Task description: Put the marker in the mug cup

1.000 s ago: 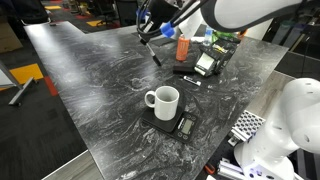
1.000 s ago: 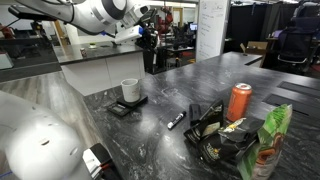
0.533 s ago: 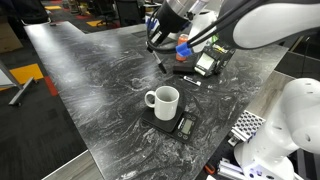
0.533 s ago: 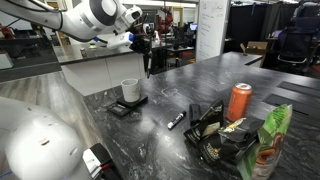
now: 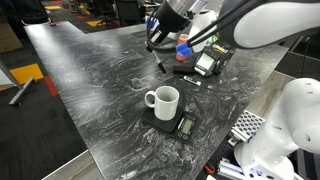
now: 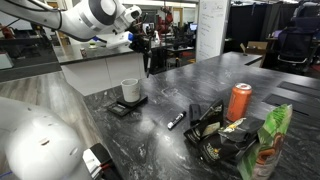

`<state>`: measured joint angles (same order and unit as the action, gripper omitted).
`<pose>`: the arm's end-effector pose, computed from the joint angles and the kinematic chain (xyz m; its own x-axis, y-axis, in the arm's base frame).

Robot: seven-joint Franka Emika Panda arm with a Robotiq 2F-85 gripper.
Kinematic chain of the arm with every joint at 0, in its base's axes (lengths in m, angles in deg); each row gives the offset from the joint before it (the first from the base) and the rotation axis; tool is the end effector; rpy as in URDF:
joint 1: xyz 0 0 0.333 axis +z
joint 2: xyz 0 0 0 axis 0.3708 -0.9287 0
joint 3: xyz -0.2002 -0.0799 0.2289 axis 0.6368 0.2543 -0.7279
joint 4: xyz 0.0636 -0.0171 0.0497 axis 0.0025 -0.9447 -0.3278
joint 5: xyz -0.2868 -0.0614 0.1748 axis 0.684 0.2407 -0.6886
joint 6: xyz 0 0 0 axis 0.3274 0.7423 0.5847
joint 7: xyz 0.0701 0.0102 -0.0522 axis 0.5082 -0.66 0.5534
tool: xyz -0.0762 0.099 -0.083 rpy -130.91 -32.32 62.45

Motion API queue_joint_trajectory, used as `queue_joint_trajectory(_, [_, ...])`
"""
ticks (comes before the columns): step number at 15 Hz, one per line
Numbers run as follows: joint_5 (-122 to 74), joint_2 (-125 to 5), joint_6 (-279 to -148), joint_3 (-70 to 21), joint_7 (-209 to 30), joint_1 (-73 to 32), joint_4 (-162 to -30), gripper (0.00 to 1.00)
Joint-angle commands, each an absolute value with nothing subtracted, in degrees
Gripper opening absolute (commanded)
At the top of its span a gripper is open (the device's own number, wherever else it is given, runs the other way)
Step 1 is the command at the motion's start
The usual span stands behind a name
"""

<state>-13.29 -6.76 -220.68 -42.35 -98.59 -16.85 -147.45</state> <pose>0.3592 0.1278 0.5352 0.7777 0.2638 0.5706 0.1537 -0.9599 0.2343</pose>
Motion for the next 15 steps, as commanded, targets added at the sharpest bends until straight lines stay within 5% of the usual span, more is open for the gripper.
queue_joint_trajectory(1, [-15.9, -7.1, -220.8, -43.1, -98.6, -15.9, -146.7, 0.03])
queue_joint_trajectory(15, [-21.5, -2.4, -220.4, -45.6, -107.1, -15.6, -151.7, 0.03])
